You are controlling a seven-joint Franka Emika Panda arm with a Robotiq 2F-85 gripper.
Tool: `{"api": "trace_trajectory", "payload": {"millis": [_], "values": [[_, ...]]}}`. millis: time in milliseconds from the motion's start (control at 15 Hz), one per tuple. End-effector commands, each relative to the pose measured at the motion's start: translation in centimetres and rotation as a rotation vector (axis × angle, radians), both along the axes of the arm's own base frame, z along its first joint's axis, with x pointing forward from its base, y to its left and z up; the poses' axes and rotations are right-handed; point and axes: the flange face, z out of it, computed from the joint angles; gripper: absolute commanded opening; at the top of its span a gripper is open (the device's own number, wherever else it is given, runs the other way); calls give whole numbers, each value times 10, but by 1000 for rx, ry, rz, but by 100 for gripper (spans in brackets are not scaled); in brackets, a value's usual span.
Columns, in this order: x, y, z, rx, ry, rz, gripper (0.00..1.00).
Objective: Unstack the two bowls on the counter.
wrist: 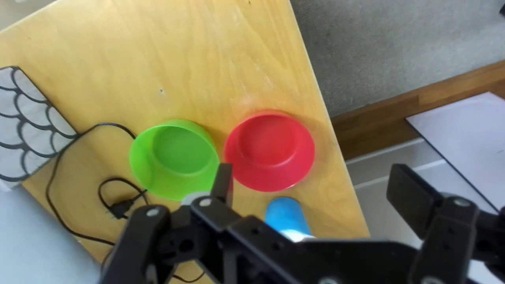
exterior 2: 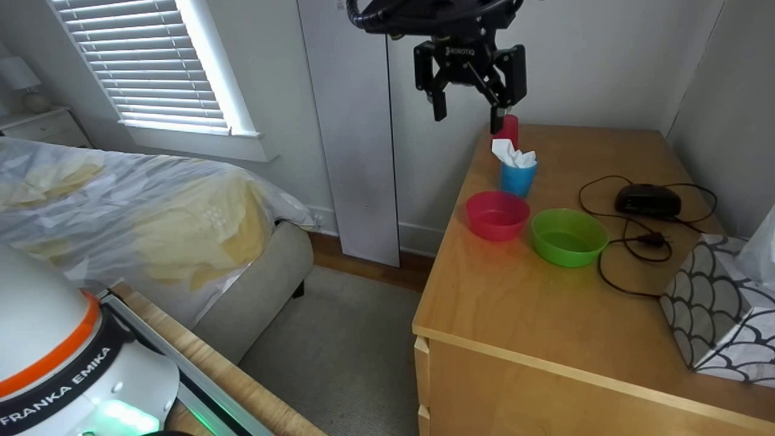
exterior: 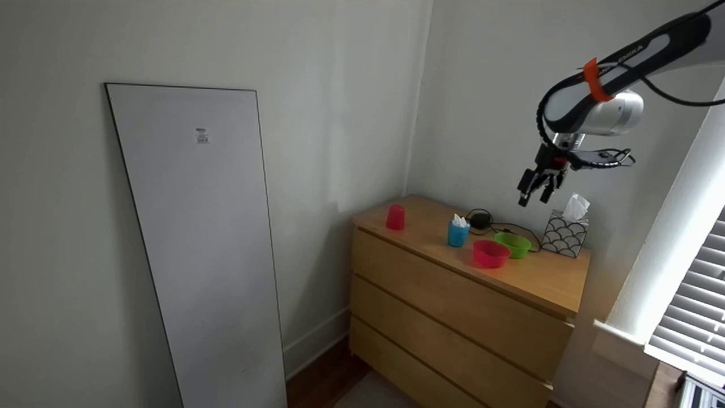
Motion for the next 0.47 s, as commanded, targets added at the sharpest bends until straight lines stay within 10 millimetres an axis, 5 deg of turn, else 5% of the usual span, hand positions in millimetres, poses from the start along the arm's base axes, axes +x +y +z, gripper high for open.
{"api": "trace_trajectory", "payload": {"millis": [0,133,400], "values": [[-31,-15,23,10,-29,-180,100],[-19,-19,23,2,-46,-137,100],[-27,-24,31,5,-63,-172,100]]}}
